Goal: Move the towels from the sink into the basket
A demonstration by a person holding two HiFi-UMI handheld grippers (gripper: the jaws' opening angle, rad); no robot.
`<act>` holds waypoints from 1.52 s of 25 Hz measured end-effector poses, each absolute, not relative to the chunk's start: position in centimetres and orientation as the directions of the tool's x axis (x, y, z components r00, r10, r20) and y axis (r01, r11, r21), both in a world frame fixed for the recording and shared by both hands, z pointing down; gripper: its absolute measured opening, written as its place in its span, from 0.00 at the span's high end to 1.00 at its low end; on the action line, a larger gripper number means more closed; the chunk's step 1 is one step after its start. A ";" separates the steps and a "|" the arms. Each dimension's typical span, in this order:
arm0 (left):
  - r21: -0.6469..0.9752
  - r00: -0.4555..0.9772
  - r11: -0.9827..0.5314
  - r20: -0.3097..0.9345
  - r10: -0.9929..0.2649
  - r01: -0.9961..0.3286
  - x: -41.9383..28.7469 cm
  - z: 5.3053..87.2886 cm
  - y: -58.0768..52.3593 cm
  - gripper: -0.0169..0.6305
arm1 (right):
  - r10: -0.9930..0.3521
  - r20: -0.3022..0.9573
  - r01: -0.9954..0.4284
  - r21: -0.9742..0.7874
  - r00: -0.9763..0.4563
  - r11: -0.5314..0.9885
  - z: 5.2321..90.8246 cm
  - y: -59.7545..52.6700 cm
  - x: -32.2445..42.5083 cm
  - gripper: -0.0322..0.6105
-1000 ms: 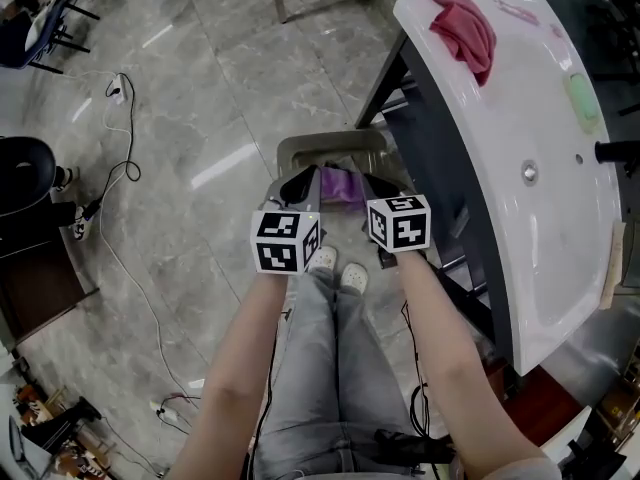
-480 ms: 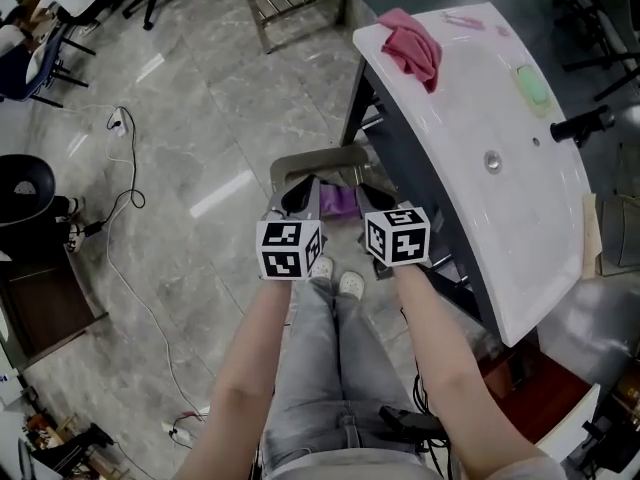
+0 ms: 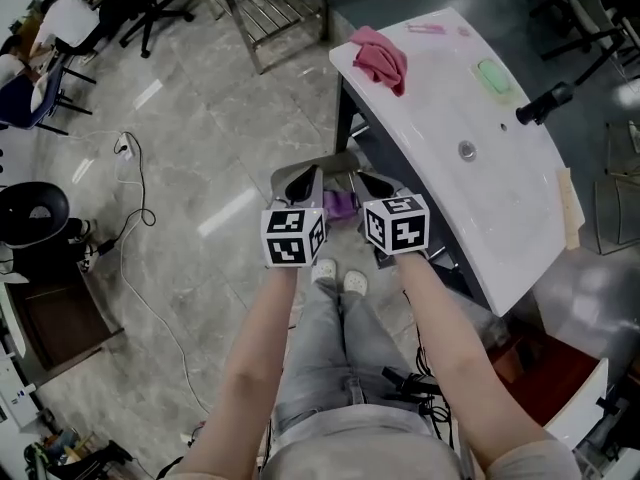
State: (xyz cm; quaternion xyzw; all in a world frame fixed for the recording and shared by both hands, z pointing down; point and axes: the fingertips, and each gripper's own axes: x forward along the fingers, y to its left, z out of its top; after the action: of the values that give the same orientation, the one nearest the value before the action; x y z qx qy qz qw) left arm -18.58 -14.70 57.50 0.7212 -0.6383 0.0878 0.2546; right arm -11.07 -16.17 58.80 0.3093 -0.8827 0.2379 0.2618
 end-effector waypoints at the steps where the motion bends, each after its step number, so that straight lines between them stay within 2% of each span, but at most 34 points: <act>1: 0.251 0.174 -0.064 0.447 -0.877 -0.966 -18.4 56.8 -14.8 0.97 | -0.424 0.605 -0.669 -0.254 -0.674 0.699 58.1 -16.2 -11.0 0.93; 21: 0.218 0.249 -0.183 0.331 -0.910 -0.959 -14.3 44.6 -15.7 0.97 | -0.507 0.503 -0.664 -0.199 -0.700 0.721 45.4 -16.1 -7.9 0.93; 29: 0.221 0.244 -0.188 0.262 -0.934 -0.957 -14.1 39.7 -15.0 0.97 | -0.565 0.408 -0.676 -0.208 -0.717 0.707 39.3 -15.2 -6.7 0.93; 38: 0.184 0.317 -0.289 0.144 -0.938 -0.939 -11.5 33.4 -14.8 0.97 | -0.643 0.283 -0.688 -0.099 -0.712 0.719 32.5 -14.2 -4.9 0.93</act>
State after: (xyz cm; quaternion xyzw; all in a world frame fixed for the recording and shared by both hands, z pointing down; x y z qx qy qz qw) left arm -11.54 -14.82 33.44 0.8029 -0.5844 0.0042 0.1174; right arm -4.89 -14.18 32.54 0.3618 -0.9199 0.0987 0.1148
